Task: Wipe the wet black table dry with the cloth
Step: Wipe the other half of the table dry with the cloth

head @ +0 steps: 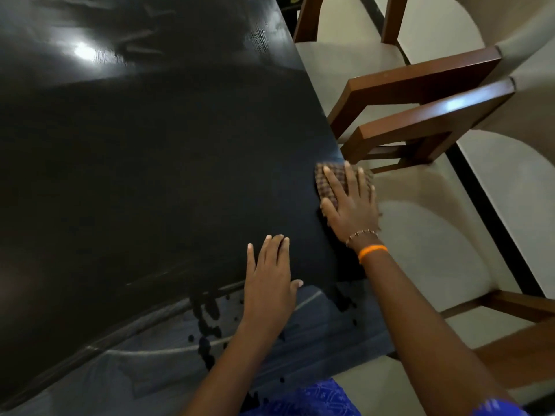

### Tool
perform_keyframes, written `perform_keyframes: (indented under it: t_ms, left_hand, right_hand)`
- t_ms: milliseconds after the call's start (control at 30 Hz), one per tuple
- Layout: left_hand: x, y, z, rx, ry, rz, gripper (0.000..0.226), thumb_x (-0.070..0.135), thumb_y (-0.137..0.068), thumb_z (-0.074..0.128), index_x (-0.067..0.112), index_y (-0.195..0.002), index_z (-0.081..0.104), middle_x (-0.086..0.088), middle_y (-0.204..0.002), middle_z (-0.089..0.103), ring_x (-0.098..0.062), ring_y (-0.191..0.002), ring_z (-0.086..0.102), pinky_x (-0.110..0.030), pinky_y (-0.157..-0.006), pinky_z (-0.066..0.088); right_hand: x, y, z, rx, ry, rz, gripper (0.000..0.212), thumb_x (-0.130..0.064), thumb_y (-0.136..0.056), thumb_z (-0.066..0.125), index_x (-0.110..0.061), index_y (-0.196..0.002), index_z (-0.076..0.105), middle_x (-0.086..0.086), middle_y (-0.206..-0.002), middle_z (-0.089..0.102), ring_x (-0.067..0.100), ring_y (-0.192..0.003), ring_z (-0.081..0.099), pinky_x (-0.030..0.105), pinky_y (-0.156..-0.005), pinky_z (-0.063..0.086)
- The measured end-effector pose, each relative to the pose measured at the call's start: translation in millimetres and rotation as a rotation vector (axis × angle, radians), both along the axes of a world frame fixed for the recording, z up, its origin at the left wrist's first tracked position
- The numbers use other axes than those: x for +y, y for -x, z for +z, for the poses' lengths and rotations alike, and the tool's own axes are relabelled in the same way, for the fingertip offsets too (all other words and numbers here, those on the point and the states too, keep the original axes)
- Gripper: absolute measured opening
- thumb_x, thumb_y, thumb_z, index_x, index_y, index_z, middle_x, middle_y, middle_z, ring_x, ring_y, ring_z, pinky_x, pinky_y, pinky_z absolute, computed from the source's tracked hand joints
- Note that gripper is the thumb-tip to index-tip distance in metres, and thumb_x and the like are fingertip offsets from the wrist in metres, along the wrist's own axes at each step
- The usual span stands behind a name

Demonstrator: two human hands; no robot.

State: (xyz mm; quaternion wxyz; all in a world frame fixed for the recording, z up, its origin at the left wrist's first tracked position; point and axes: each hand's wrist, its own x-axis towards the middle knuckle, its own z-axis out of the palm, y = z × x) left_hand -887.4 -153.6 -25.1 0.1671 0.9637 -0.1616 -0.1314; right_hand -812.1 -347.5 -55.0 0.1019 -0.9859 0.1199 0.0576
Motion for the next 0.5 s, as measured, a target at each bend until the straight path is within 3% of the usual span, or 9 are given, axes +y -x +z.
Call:
perform_keyframes:
  t_ms: [267, 500]
  left_hand:
    - [-2.9, -1.0, -3.2, 0.018, -0.027, 0.024, 0.079, 0.041, -0.086, 0.056, 0.018, -0.147, 0.012, 0.004, -0.155, 0.014, -0.013, -0.145, 0.004, -0.038, -0.114, -0.009]
    - [-2.1, 0.8, -5.9, -0.002, -0.037, 0.015, 0.078, 0.041, -0.085, 0.058, 0.017, -0.147, 0.016, 0.003, -0.154, 0.017, -0.014, -0.144, 0.008, -0.039, -0.115, -0.005]
  right_hand:
    - [-0.2, -124.3, 2.9, 0.02, -0.087, 0.031, 0.059, -0.041, -0.094, 0.038, -0.038, -0.148, 0.014, 0.002, -0.16, 0.003, 0.028, -0.147, -0.001, 0.054, -0.117, 0.009]
    - [-4.1, -67.6, -1.9, 0.003, -0.092, 0.026, 0.06, -0.043, -0.093, 0.039, -0.04, -0.148, 0.013, 0.002, -0.16, 0.005, 0.026, -0.147, 0.0, 0.053, -0.117, 0.008]
